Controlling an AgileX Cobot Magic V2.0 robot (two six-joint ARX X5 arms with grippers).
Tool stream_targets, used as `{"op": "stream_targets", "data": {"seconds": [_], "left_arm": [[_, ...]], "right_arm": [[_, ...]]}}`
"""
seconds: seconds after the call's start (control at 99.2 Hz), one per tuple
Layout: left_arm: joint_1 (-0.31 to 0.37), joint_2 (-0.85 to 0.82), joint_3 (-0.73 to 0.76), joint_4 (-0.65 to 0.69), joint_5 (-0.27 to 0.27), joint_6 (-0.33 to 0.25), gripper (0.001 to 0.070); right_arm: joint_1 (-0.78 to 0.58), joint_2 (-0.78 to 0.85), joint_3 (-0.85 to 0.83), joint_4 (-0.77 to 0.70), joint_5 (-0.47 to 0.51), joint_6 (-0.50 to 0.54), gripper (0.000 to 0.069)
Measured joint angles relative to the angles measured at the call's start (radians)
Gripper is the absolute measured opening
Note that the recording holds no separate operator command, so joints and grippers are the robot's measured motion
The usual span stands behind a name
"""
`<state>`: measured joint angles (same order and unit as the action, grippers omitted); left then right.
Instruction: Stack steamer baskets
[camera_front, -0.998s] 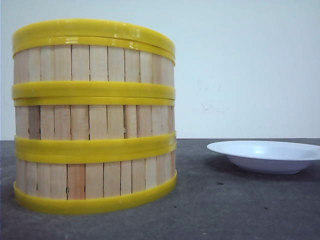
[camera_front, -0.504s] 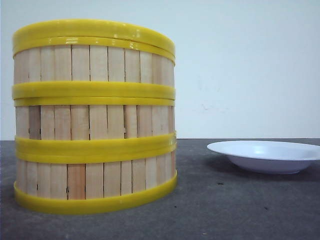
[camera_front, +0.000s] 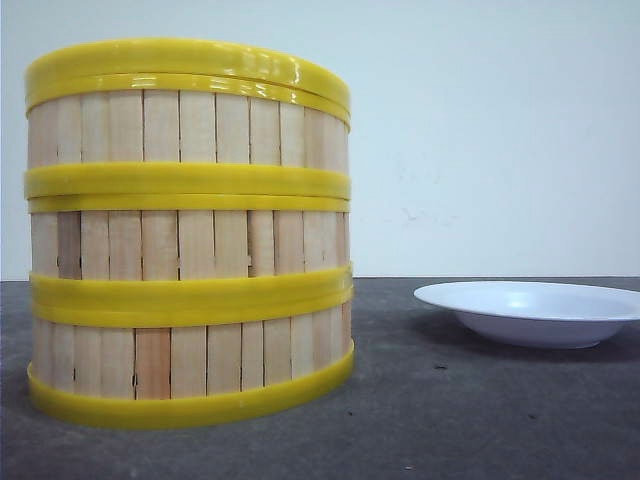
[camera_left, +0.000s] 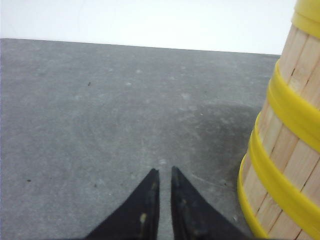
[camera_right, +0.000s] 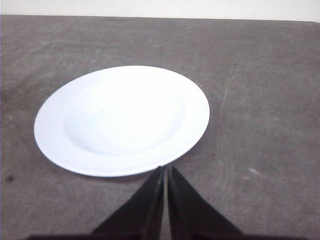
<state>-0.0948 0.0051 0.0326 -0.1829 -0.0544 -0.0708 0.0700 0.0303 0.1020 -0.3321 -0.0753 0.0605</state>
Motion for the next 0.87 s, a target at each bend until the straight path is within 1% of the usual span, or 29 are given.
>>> {"op": "stream_targets", "data": {"seconds": [0.05, 0.212, 0.867], "left_arm": [[0.000, 0.000, 0.000, 0.000, 0.000, 0.000, 0.0014], [0.000, 0.000, 0.000, 0.000, 0.000, 0.000, 0.0014], [0.000, 0.000, 0.000, 0.000, 0.000, 0.000, 0.0014]], "right_arm": [[0.000, -0.031, -0.035, 0.029, -0.003, 0.000, 0.0009], [0.001, -0.024, -0.081, 0.149, -0.003, 0.003, 0.0009], [0.002, -0.026, -0.085, 0.162, -0.003, 0.004, 0.0009]]}}
